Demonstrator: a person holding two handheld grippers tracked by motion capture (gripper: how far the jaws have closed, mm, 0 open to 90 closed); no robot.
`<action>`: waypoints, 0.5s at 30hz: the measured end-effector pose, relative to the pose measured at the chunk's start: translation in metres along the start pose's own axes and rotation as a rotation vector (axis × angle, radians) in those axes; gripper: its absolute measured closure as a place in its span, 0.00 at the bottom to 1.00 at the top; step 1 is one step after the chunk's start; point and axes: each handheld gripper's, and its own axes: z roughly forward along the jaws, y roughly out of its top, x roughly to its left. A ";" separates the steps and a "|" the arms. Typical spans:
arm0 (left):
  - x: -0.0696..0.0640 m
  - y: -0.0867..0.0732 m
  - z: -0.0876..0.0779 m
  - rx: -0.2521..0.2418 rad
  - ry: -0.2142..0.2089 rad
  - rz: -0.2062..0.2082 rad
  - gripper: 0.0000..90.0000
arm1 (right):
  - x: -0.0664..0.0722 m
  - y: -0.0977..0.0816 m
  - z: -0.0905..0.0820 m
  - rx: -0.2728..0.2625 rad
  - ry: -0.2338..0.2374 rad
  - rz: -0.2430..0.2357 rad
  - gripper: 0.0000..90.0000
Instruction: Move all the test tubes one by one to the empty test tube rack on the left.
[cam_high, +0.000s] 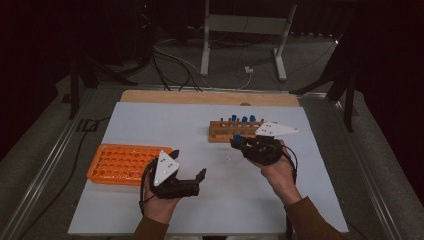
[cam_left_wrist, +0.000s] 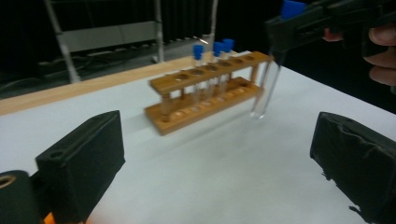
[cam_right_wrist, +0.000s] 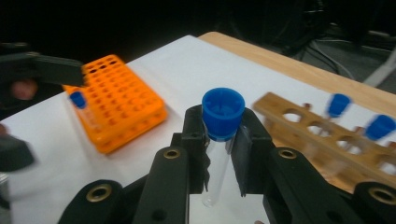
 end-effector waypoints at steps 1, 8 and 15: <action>-0.002 0.000 0.003 0.008 -0.006 0.006 0.05 | 0.003 0.000 0.001 0.003 0.008 -0.006 0.85; -0.013 0.001 0.027 0.053 -0.043 0.030 0.11 | 0.023 0.001 0.008 0.025 0.064 -0.041 0.85; -0.019 0.002 0.037 0.055 -0.068 0.050 0.32 | 0.038 0.001 0.014 0.040 0.109 -0.064 0.85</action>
